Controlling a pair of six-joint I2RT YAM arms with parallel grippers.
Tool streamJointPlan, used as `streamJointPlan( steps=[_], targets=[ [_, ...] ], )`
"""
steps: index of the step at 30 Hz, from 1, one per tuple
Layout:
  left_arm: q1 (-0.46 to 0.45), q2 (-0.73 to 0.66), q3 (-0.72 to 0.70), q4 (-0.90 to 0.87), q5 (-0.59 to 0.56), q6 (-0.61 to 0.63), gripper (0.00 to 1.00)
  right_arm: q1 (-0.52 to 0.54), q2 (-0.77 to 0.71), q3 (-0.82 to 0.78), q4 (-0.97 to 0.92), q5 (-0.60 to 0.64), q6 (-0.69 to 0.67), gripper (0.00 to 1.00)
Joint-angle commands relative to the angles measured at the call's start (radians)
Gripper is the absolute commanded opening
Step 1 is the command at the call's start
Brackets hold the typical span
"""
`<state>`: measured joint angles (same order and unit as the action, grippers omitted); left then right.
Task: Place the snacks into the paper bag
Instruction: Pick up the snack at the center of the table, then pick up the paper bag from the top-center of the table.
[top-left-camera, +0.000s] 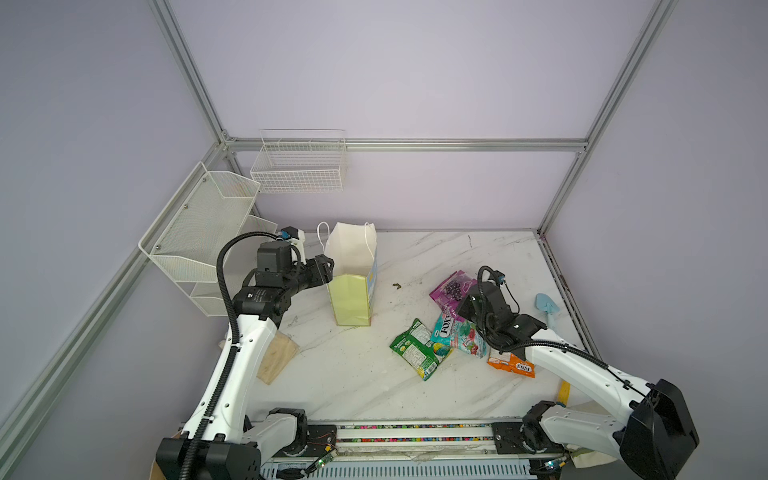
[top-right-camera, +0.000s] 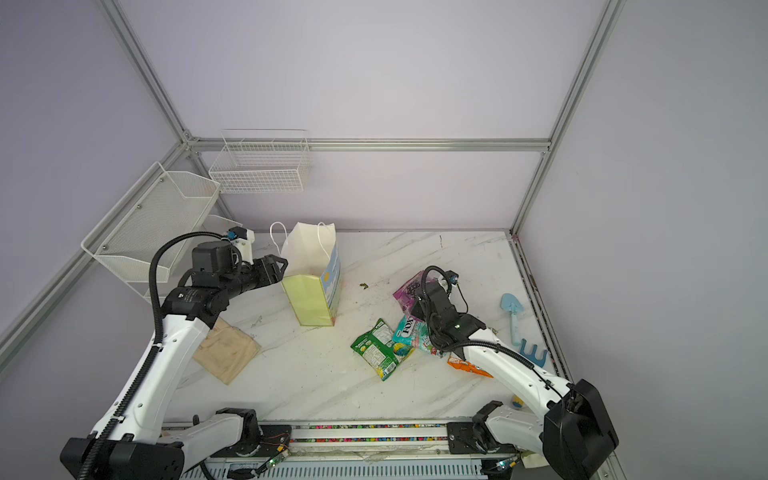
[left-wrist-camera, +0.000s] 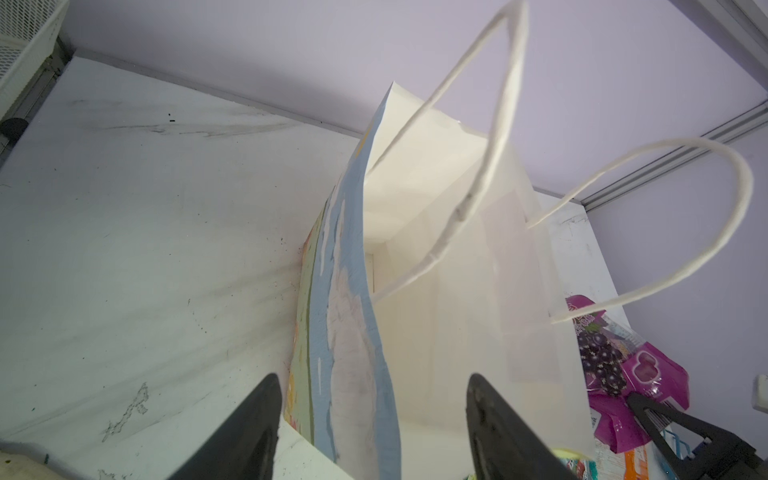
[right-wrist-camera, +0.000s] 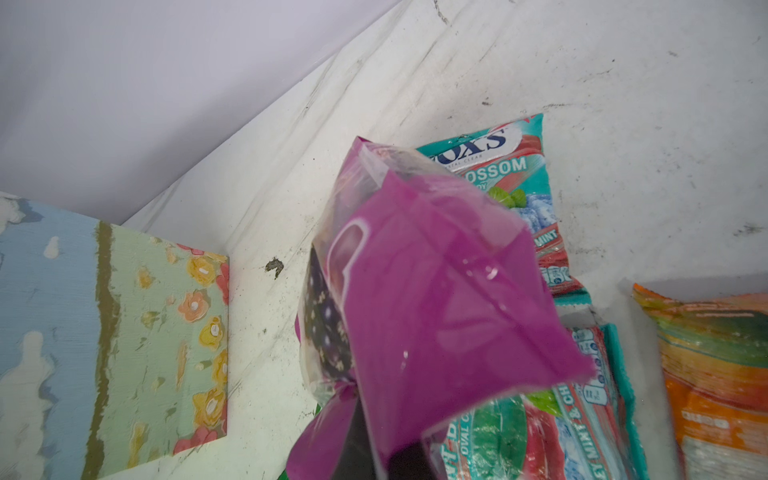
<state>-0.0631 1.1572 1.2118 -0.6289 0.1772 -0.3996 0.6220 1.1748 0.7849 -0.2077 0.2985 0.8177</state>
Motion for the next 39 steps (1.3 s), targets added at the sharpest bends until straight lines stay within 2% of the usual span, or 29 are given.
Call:
streamJointPlan(
  steps=[1,4,18,26,30,39],
  targets=[
    [-0.016,0.019,0.108,0.049,-0.044,0.020,0.66,0.010,-0.051,0.000,0.062,0.025,-0.004,0.00],
    [-0.032,0.047,0.129,0.049,-0.069,0.028,0.62,0.013,-0.066,-0.008,0.063,0.026,0.000,0.00],
    [-0.117,0.169,0.215,-0.018,-0.241,0.092,0.31,0.015,-0.122,-0.006,0.028,0.046,-0.004,0.00],
    [-0.169,0.206,0.256,-0.041,-0.308,0.143,0.06,0.015,-0.129,-0.001,0.019,0.047,-0.006,0.00],
    [-0.191,0.219,0.295,-0.067,-0.351,0.168,0.00,0.015,-0.132,0.002,0.017,0.050,-0.008,0.00],
    [-0.235,0.236,0.367,-0.099,-0.482,0.237,0.00,0.015,-0.142,0.005,0.005,0.057,-0.017,0.00]
  ],
)
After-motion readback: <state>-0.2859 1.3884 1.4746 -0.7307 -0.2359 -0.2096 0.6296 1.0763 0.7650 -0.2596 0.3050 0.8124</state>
